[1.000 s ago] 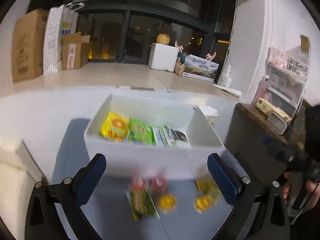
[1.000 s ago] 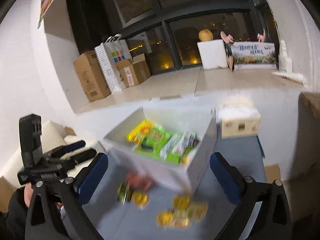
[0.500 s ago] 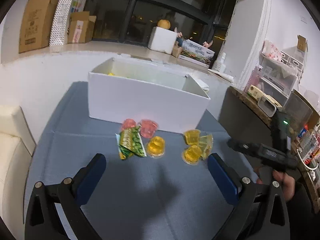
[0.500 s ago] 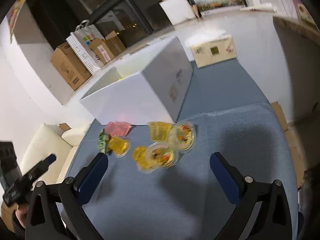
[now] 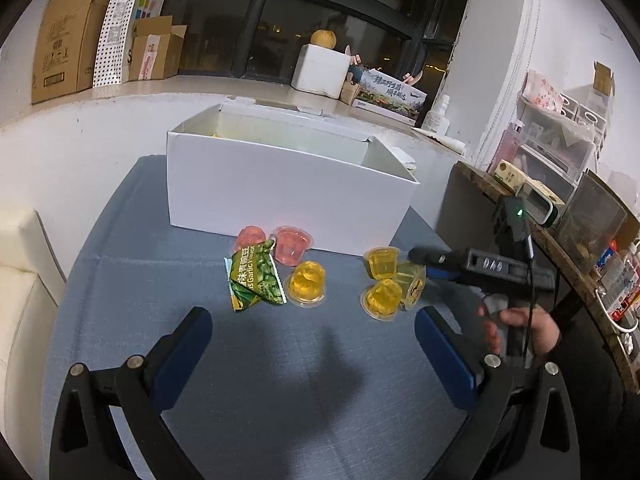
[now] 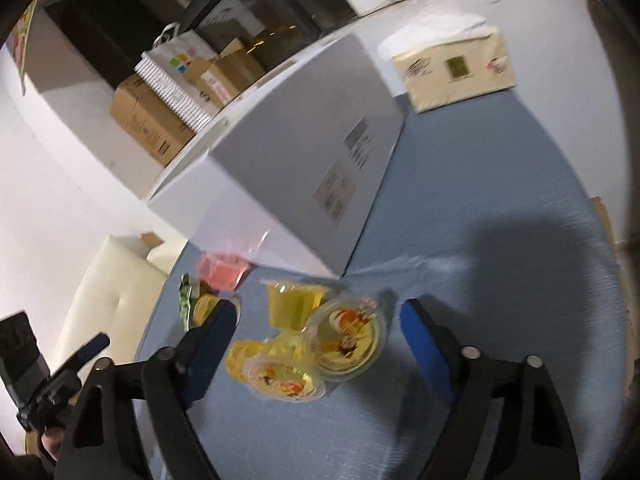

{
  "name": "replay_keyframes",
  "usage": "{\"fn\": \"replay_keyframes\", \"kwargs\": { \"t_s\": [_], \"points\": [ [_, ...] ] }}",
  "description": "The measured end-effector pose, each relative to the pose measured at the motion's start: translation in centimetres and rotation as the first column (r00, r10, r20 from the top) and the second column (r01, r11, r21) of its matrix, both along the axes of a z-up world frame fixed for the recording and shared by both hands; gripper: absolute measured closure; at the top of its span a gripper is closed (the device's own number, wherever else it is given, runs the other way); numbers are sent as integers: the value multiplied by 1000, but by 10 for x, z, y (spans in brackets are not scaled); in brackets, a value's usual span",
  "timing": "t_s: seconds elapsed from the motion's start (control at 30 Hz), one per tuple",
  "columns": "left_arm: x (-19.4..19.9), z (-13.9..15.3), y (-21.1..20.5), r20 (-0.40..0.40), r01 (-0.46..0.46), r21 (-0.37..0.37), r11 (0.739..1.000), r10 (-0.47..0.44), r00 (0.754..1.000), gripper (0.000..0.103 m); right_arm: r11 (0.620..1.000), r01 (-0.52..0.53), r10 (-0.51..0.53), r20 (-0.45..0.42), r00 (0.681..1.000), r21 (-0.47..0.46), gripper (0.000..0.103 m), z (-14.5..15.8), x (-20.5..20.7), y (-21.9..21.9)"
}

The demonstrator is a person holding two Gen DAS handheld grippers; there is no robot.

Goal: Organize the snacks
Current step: 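Grasp the green garlic pea bag with the left gripper while the right grasps a yellow jelly cup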

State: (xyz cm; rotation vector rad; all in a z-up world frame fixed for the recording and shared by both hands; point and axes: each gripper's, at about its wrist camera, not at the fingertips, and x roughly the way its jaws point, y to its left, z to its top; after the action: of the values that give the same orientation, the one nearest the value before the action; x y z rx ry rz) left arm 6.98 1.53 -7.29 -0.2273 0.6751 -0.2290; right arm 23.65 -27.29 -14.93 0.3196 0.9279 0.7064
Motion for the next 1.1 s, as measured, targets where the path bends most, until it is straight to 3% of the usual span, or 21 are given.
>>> {"fn": "replay_keyframes", "kwargs": {
  "t_s": [0.07, 0.1, 0.13, 0.33, 0.63, 0.97, 1.03, 1.1],
  "points": [
    [0, -1, 0, -4, -8, 4, 1000, 8, 1000, 0, 1000, 6, -6, 14, 1000, -15, 31, -3, -2, -1],
    [0, -2, 0, -6, -5, 1, 1000, 5, 1000, 0, 1000, 10, -10, 4, 1000, 7, 40, -4, -2, -4],
    [1, -3, 0, -9, -4, 0, 1000, 4, 1000, 0, 1000, 15, -15, -3, 1000, 7, 56, -5, -2, -5],
    [9, -11, 0, -32, -6, 10, 1000, 7, 999, 0, 999, -6, 9, 72, 997, -46, 56, 7, -22, 3],
    [52, -26, 15, -85, -50, 63, 997, 55, 995, 0, 998, 37, -22, 231, 973, -59, 56, 59, -75, 5],
    [115, -58, 31, -205, -73, 46, 996, 81, 975, 0, 998, 3, 13, 282, 959, -56, 56, 79, -113, 16],
    [123, -63, 35, -222, -79, 10, 997, 79, 972, 0, 998, -1, 17, 279, 960, -56, 56, 79, -114, 21],
    [130, -67, 36, -224, -80, 1, 997, 78, 971, 5, 998, -5, 21, 275, 961, -58, 56, 77, -114, 23]
  ]
}}
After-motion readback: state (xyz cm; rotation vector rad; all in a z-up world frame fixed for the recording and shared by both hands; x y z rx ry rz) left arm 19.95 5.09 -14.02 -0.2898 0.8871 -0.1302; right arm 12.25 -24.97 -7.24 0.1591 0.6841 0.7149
